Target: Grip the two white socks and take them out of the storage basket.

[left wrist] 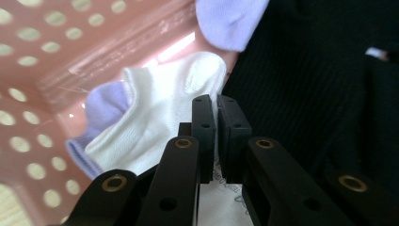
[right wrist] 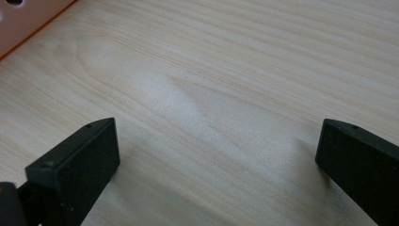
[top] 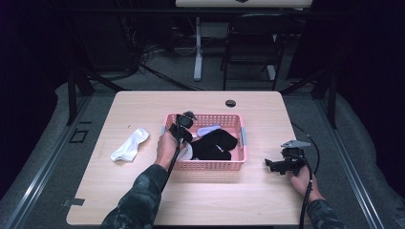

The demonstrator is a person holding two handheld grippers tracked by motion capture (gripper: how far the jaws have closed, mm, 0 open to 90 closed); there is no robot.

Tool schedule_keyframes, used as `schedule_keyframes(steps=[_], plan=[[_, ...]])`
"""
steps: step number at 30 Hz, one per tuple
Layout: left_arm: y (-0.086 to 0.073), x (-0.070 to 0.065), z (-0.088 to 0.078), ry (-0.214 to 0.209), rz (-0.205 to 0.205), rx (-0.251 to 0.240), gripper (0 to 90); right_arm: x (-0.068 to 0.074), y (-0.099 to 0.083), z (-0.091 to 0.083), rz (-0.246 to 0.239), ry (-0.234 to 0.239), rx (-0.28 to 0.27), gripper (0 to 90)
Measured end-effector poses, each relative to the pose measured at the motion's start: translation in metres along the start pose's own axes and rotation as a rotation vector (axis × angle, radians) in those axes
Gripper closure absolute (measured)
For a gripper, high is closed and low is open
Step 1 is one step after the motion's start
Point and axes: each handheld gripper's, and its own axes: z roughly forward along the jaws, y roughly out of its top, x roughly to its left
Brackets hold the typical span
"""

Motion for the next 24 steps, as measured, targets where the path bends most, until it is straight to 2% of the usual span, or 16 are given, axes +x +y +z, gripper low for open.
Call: schedule_keyframes(steps=[11,16,24], plan=[[0.004,-0.001,-0.036,-0.025,0.025,-0.097,87.1,0.0,0.0,0.0,-0.001,0.002,0.001,0.0],[0.007,-0.002,-0.052,-0.016,0.043,-0.132,87.2,0.0,0.0,0.0,-0.001,0.002,0.001,0.0],[0.013,-0.004,-0.079,-0.028,0.063,-0.186,87.2,0.0,0.0,0.0,0.0,0.0,0.002,0.0]])
